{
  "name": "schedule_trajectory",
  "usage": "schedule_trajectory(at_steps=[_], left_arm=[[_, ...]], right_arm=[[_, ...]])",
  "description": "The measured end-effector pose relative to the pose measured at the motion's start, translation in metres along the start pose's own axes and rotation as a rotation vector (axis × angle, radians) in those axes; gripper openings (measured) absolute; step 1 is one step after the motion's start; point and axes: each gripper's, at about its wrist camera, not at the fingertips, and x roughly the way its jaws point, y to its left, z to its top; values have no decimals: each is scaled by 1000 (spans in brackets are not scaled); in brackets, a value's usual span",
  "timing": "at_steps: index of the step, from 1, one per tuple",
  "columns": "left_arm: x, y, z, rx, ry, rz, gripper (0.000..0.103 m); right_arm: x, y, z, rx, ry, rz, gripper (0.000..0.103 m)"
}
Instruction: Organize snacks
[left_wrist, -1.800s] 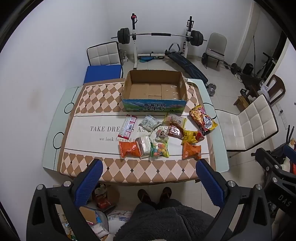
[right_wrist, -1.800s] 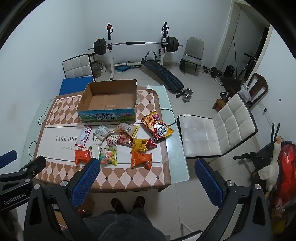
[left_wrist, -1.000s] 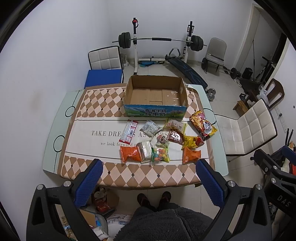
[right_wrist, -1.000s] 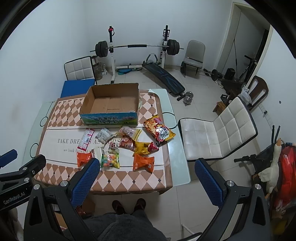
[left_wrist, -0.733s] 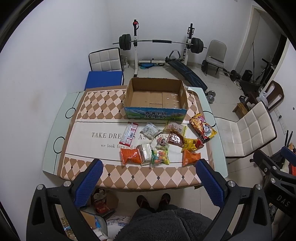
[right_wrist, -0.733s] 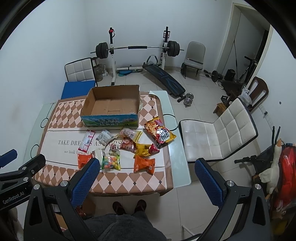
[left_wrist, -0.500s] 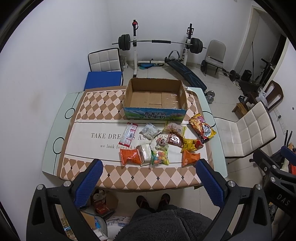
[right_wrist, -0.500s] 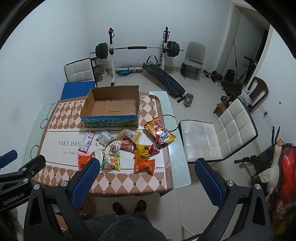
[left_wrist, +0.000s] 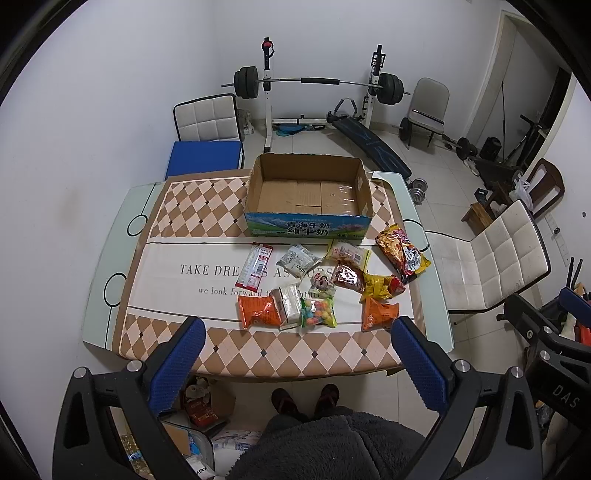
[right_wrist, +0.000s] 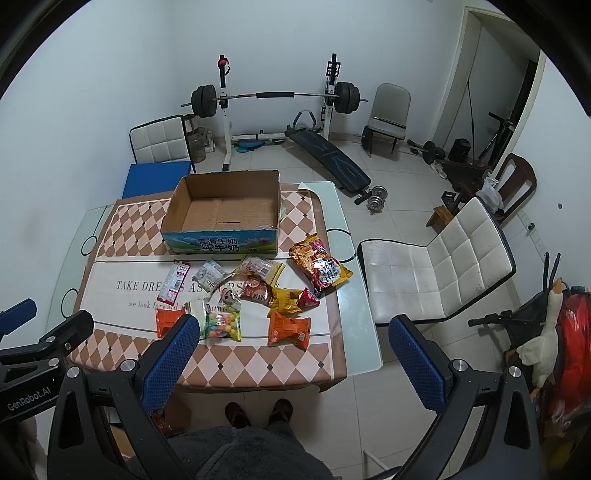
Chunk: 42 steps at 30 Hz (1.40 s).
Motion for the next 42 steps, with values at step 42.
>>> schedule_trajectory(at_steps=[42], left_arm=[[4, 2, -4, 0, -2, -24, 103]], right_arm=[[7, 14, 2, 0, 7, 15, 103]])
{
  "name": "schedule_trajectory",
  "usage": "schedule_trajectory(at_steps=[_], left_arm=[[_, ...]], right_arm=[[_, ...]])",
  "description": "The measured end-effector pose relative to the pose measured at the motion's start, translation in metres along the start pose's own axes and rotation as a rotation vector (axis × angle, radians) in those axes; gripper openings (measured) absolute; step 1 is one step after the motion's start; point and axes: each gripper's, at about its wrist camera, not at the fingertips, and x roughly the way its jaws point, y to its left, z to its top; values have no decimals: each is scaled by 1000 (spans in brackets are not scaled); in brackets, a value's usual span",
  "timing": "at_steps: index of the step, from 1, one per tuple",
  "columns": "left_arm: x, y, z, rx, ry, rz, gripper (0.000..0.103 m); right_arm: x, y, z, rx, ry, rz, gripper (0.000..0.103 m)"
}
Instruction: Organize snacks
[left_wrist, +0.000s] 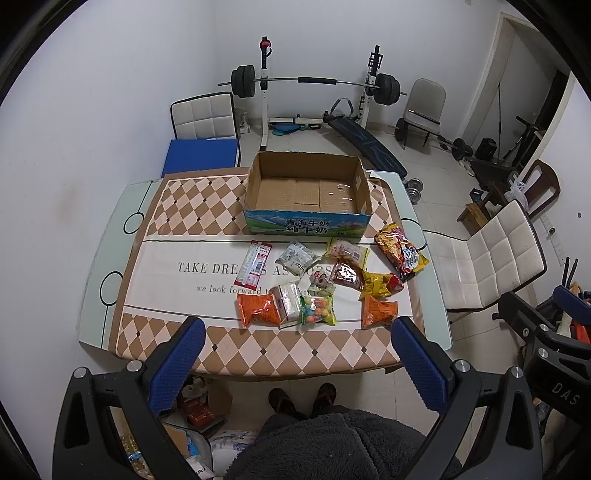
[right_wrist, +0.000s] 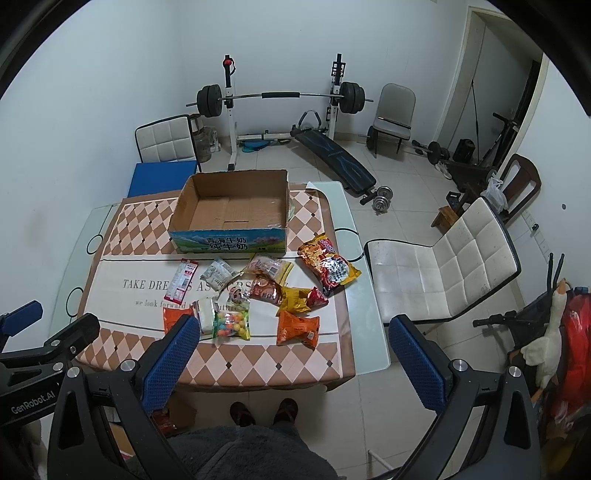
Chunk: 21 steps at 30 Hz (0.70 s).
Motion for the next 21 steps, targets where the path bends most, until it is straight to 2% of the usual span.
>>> schedule_trajectory(at_steps=[6, 10, 17, 21], left_arm=[[36, 7, 11, -27, -2, -2, 103], [78, 17, 25, -60, 51, 5, 103], [172, 19, 39, -164, 195, 62, 103], [222, 15, 45, -250, 265, 99, 103]], right_arm=[[26, -2, 4, 49, -2, 0, 103], [75, -17, 15, 76, 51, 9, 103], [210, -54, 41, 13, 217, -4, 103], [292, -74, 60, -39, 310, 32, 103]])
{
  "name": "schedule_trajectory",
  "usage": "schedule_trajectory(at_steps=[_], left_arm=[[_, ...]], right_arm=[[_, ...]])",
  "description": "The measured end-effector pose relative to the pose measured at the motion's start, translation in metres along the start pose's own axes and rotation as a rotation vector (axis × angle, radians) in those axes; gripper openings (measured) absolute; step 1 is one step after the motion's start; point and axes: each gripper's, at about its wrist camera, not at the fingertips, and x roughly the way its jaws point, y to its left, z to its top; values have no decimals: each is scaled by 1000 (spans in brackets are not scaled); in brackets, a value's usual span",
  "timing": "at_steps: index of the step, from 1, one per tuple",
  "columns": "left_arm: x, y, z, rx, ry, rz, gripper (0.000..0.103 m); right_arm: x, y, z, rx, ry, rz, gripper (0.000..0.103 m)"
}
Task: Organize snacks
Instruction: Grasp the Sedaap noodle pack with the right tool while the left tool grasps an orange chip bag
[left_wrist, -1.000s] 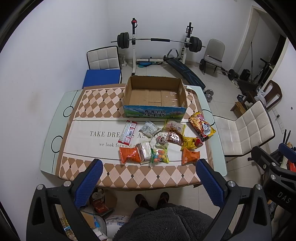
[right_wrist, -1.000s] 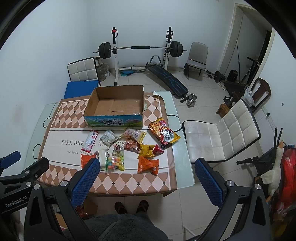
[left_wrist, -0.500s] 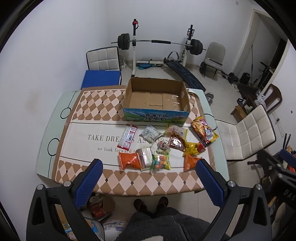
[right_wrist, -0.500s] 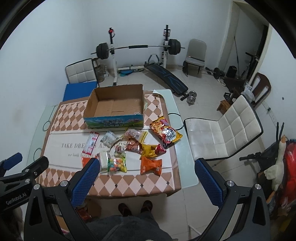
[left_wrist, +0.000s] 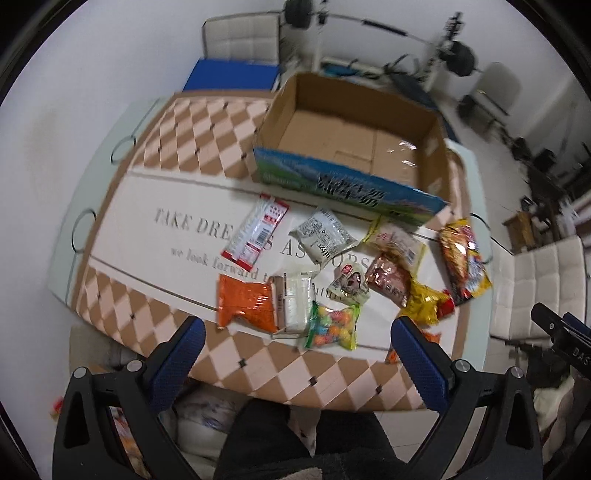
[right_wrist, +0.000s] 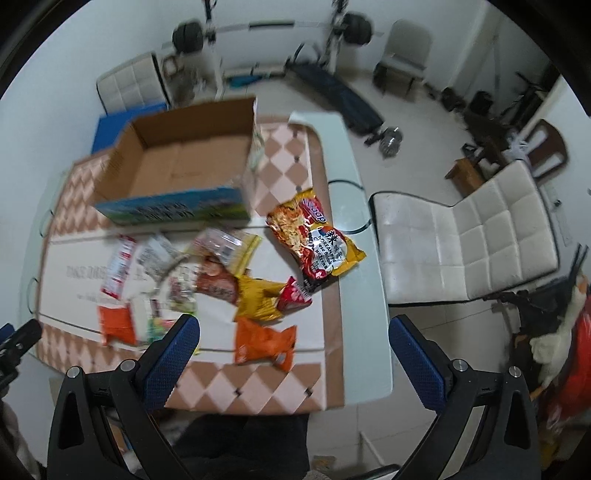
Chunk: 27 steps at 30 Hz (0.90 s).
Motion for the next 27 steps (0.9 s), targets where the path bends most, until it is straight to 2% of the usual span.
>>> schedule_trajectory(at_steps=[7, 12, 14, 18, 20, 25, 27], left_arm=[[73, -36, 20, -132, 125, 45, 103], [121, -63, 25, -154, 201, 63, 103], [137, -70, 25, -150, 224, 69, 103], [166, -74, 22, -178, 283, 61, 103], [176, -72, 21, -200, 306, 60, 103], [186, -64, 15, -248, 327, 57, 103], [187, -56, 12, -273, 334, 58, 103]], right_arm=[[137, -32, 86, -131, 152, 46, 103], [228, -33, 115, -213, 278, 54, 103], [260, -32, 119, -240, 329, 86, 103], [297, -21, 116, -313, 407, 142, 103], [313, -15, 112, -344, 445, 125, 103], [333, -10, 108, -367, 446, 67, 103], [336, -6, 105, -364, 435, 48, 98]])
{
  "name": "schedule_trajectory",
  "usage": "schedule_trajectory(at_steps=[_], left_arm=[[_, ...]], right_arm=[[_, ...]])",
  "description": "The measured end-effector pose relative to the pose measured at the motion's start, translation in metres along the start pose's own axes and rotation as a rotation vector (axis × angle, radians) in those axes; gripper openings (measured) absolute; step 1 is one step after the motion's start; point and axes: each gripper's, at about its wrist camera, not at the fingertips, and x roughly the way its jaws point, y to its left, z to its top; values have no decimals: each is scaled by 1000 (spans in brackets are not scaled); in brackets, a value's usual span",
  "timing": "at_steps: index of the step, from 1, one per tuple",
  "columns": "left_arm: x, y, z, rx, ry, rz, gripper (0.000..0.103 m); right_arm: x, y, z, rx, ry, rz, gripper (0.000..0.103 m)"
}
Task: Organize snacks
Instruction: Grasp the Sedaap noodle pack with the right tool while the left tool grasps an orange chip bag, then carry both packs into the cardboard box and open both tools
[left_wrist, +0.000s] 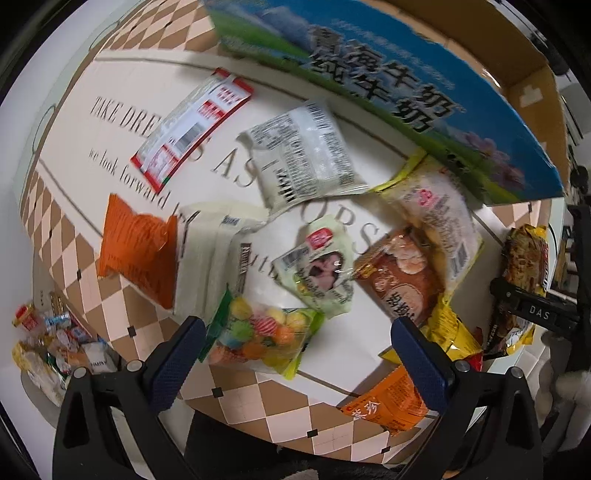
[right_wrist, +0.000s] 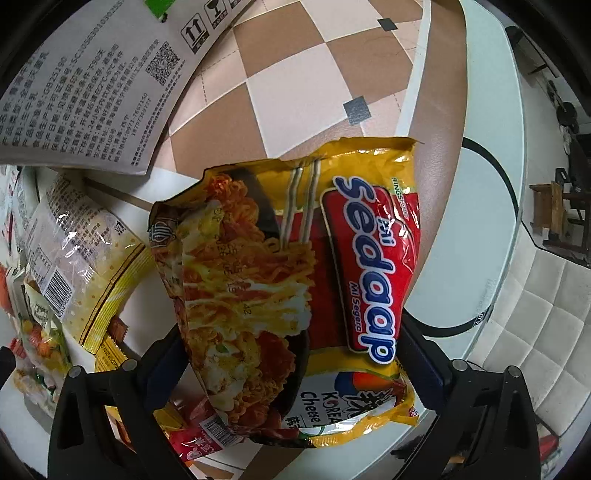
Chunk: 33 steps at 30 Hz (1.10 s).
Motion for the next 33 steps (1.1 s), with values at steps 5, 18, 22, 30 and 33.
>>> schedule_trajectory(at_steps=[5, 18, 22, 30, 33], left_arm=[[-4, 20, -3, -39, -14, -7, 103], [42, -19, -72, -2, 296, -261, 96], [73, -26, -80, -138, 430, -375, 92], [103, -26, -58, -257, 440, -371, 64], [101, -31, -55, -179, 412, -334, 54]], right_arm=[[-2, 0, -14, 45, -15, -6, 90], [-9, -36, -91, 186, -61, 88, 90], [-2, -56, -122, 206, -58, 74, 90], [19, -88, -146, 247, -28, 68, 90], [18, -86, -142, 245, -28, 65, 90]])
